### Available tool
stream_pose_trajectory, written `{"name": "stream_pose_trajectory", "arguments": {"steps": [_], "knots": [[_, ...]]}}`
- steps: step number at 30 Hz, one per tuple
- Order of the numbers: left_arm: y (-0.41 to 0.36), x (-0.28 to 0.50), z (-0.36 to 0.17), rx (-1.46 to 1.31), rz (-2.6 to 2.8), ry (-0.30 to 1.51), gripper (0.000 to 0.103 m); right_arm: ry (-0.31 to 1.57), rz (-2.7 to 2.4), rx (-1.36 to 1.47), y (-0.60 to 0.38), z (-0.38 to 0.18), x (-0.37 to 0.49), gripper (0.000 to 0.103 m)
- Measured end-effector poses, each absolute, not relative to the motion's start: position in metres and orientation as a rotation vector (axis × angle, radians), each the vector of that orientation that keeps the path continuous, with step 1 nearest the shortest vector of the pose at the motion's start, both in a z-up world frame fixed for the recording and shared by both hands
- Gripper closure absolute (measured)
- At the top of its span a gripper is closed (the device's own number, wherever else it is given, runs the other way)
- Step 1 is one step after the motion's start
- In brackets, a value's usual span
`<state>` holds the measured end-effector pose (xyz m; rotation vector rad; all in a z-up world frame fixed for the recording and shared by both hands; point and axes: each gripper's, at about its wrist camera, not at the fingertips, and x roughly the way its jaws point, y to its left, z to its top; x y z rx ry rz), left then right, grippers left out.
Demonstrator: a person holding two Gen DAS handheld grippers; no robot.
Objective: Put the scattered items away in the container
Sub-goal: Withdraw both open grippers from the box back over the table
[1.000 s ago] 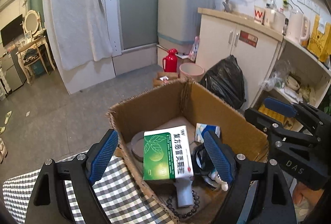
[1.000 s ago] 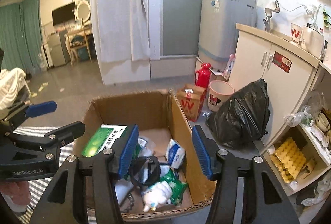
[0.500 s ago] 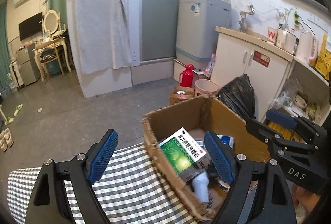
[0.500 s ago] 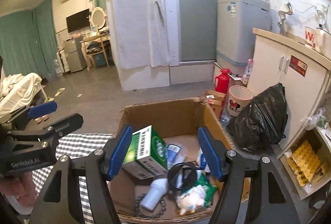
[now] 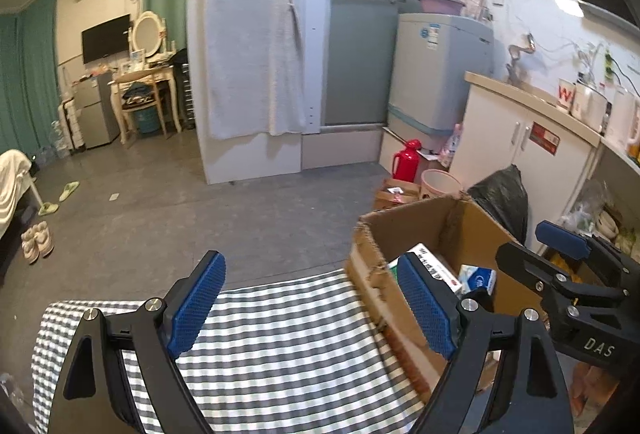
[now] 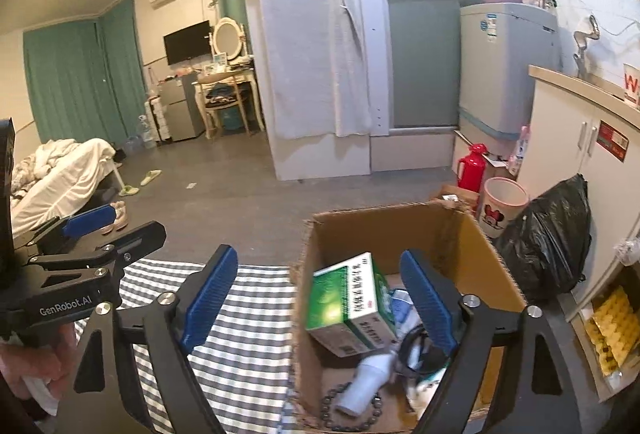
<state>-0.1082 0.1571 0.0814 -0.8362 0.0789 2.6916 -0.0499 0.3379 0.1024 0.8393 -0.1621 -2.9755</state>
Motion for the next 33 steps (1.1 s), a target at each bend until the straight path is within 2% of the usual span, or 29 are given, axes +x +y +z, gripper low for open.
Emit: {"name": "stream_pose_trajectory", "arguments": {"steps": [8, 15, 20, 23, 33], "knots": [[0.116, -0.1, 0.086, -0.843, 2.758, 0.013, 0.009, -0.141, -2.932, 0.787, 0.305, 0.106, -0.05, 0.009], [0.081, -0.089, 0.087, -0.828, 2.832, -0.012, 0.0, -0.118, -2.897, 0.782, 0.281, 0.104, -0.052, 0.006], [0.062, -0.087, 0.086, -0.837, 2.868, -0.017, 0.0, -0.111, -2.875, 0.792, 0.267, 0.102, -0.055, 0.005], [0.052, -0.086, 0.084, -0.852, 2.883, -0.031, 0.0, -0.094, -2.871, 0.777, 0.259, 0.103, -0.054, 0.0], [0.019, -0.072, 0.078, -0.883, 2.959, -0.03, 0.0, -0.041, -2.853, 0.757, 0.23, 0.101, -0.049, 0.0]]}}
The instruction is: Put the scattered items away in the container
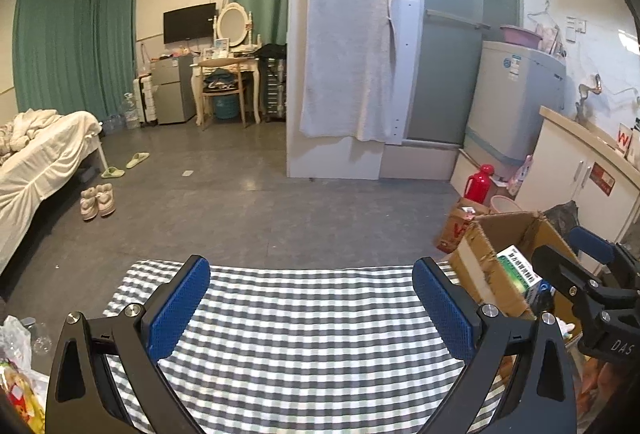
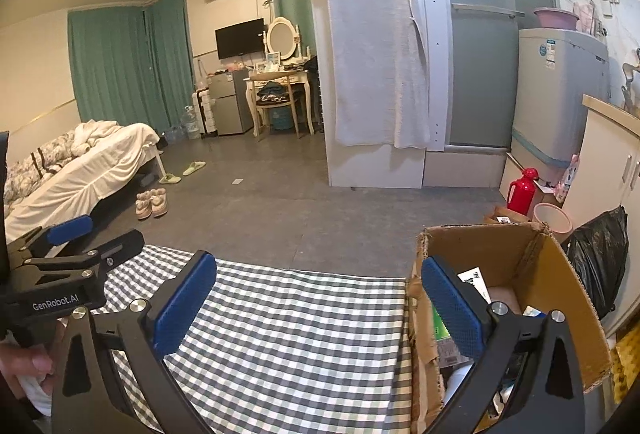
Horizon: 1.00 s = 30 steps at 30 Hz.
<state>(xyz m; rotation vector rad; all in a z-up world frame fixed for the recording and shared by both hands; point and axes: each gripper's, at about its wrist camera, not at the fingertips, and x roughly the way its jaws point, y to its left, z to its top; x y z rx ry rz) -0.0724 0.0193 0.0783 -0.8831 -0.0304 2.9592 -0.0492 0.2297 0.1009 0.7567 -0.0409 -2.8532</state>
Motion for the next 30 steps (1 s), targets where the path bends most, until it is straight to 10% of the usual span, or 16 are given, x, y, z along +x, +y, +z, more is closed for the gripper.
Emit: {"name": "stream_pose_trajectory", "arguments": {"steps": [30], "knots": [[-0.007, -0.05, 0.07, -0.933, 2.978, -0.064, 0.0, -0.013, -2.817, 0.807, 0.207, 0.084, -0.045, 0.0]]}}
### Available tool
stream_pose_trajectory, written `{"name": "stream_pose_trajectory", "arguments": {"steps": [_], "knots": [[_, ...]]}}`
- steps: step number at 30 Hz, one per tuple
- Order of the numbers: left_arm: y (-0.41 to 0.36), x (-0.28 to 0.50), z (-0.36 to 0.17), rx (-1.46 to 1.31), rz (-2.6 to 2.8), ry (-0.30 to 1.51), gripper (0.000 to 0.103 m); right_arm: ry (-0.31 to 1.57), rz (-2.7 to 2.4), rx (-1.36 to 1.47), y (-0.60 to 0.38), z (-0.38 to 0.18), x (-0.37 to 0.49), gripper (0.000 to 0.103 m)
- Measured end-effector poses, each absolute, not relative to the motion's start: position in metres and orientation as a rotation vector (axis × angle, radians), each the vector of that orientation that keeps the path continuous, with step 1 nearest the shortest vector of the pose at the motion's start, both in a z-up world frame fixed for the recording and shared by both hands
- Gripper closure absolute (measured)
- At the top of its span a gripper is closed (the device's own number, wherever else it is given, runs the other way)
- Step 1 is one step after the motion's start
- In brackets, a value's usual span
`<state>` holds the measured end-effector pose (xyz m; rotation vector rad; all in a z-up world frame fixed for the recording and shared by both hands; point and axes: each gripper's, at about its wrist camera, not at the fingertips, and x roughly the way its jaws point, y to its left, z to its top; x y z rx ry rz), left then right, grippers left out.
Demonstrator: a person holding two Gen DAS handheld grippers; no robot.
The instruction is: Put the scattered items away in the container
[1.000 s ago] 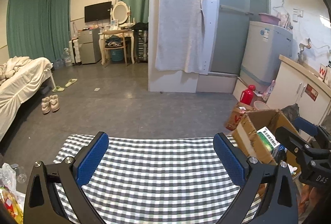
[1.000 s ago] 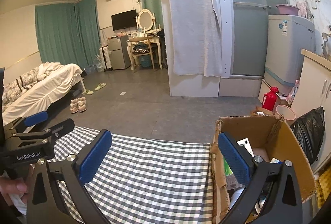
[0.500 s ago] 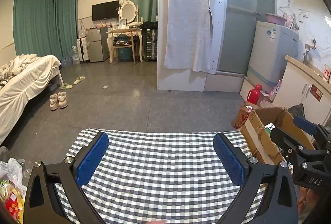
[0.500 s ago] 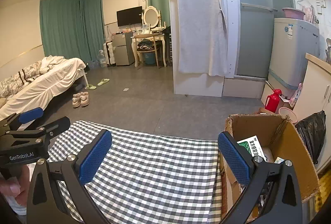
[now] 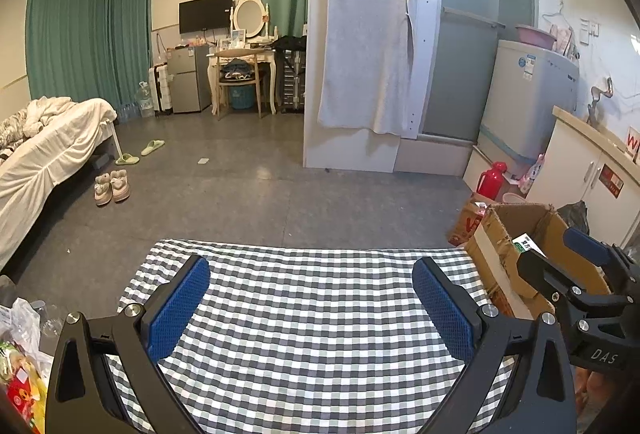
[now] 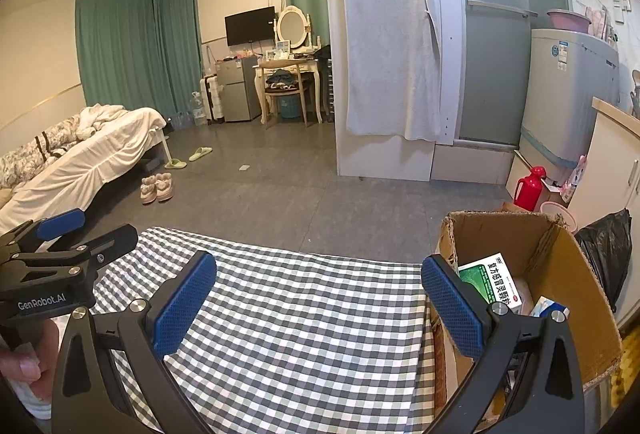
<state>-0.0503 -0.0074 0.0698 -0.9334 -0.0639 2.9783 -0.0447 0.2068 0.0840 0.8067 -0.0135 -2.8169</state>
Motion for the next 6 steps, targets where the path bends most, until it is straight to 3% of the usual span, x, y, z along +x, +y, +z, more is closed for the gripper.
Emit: {"name": "stream_pose_trajectory", "arguments": {"steps": [6], "knots": [[-0.006, -0.0515, 0.0666, -0.954, 2.975, -0.061, 0.0, -0.019, -2.818, 0.819, 0.2083, 0.0796, -0.0444, 0.0]]}}
